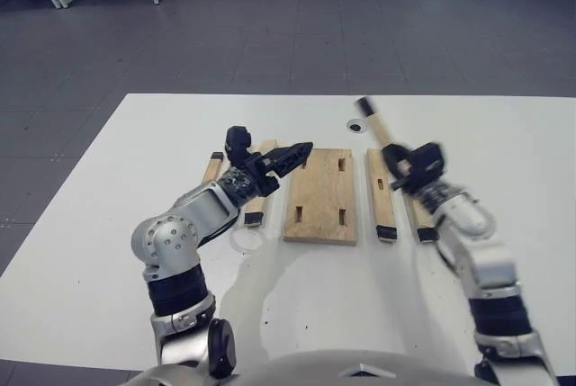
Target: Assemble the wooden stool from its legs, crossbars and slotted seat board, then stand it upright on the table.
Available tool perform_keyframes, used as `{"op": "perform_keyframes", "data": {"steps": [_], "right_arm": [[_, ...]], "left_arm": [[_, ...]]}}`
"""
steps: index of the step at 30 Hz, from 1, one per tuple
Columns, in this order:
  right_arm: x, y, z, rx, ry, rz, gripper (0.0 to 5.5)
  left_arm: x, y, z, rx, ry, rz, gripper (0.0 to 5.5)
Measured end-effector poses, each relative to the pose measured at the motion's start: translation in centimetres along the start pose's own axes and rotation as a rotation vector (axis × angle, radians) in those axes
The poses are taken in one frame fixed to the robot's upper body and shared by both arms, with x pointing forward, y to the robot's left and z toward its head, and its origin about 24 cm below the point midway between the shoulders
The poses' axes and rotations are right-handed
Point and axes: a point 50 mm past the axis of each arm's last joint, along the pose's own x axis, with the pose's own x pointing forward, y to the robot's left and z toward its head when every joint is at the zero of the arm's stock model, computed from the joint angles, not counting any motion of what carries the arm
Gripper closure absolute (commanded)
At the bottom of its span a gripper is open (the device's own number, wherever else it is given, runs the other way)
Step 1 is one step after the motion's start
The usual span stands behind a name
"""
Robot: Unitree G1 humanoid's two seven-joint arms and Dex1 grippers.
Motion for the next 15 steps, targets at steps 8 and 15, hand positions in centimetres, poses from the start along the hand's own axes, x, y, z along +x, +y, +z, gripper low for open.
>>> {"op": "perform_keyframes", "data": {"steps": [8,15], "right_arm": [[1.0,2.0,1.7,-0.016,-0.086,0.065,4.23],[0.2,4.7,1.5,0.023,-0.078,0.14,4.23]], "left_arm": [[2.5,-0.1,-0.4,-0.117,0.039,-0.01,1.53],[3.7,0.6,-1.0,-0.102,0.049,0.034,1.73]]}}
